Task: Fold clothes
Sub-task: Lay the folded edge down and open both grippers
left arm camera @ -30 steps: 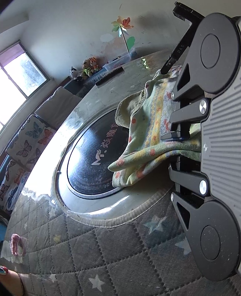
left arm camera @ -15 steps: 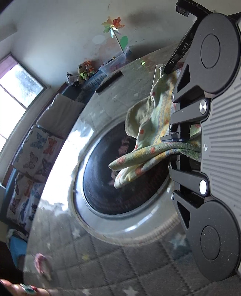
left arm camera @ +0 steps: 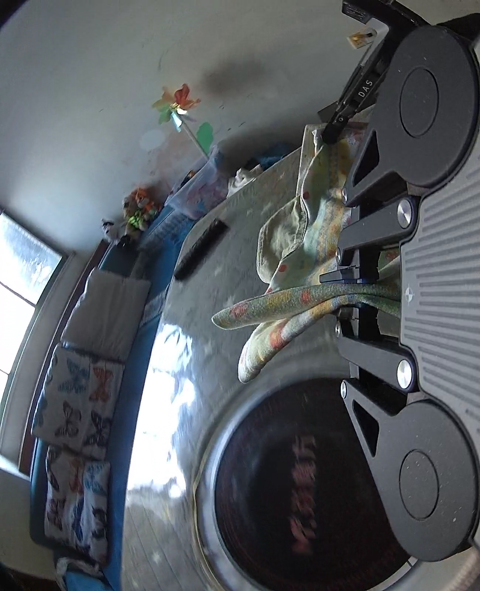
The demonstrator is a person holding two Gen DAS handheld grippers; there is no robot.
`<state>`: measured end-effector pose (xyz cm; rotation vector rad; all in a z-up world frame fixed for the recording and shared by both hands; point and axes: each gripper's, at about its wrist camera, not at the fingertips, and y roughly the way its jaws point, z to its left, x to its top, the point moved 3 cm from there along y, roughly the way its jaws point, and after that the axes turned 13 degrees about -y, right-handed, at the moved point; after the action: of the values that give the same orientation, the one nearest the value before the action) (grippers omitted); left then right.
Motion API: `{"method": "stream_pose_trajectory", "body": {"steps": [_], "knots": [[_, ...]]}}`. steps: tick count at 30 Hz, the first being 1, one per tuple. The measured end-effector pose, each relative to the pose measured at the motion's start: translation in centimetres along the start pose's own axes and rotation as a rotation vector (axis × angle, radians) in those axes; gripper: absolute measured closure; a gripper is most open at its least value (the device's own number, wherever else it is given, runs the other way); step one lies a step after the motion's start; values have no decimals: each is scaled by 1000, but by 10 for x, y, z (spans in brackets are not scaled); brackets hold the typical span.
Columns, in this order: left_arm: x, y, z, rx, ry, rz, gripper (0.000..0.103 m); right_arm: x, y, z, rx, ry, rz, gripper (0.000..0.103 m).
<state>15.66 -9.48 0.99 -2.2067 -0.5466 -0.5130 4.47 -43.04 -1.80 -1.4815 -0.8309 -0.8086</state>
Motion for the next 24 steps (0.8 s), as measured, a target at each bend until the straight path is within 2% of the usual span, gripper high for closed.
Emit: {"method": "stream_pose_trajectory", "body": {"steps": [8, 12, 15, 16, 17, 18, 20, 24], "knots": [[3, 54, -41, -19, 83, 52, 94, 5, 11, -51, -105, 16, 16, 94], [-3, 75, -49, 3, 119, 84, 93, -3, 24, -66, -136, 47, 44, 92], [-9, 89, -48, 84, 162, 88, 88, -13, 34, -67, -146, 32, 92, 90], [-10, 90, -45, 108, 177, 82, 81, -15, 35, -65, -151, 19, 97, 90], [-11, 90, -42, 130, 185, 76, 66, -18, 35, -64, -156, 5, 101, 90], [-9, 89, -40, 148, 189, 64, 61, -18, 35, -62, -155, 2, 100, 89], [-6, 88, -36, 170, 199, 36, 58, -17, 34, -60, -152, 0, 93, 89], [-1, 90, -40, 156, 208, 25, 61, -11, 39, -48, -80, 1, 85, 89]]}}
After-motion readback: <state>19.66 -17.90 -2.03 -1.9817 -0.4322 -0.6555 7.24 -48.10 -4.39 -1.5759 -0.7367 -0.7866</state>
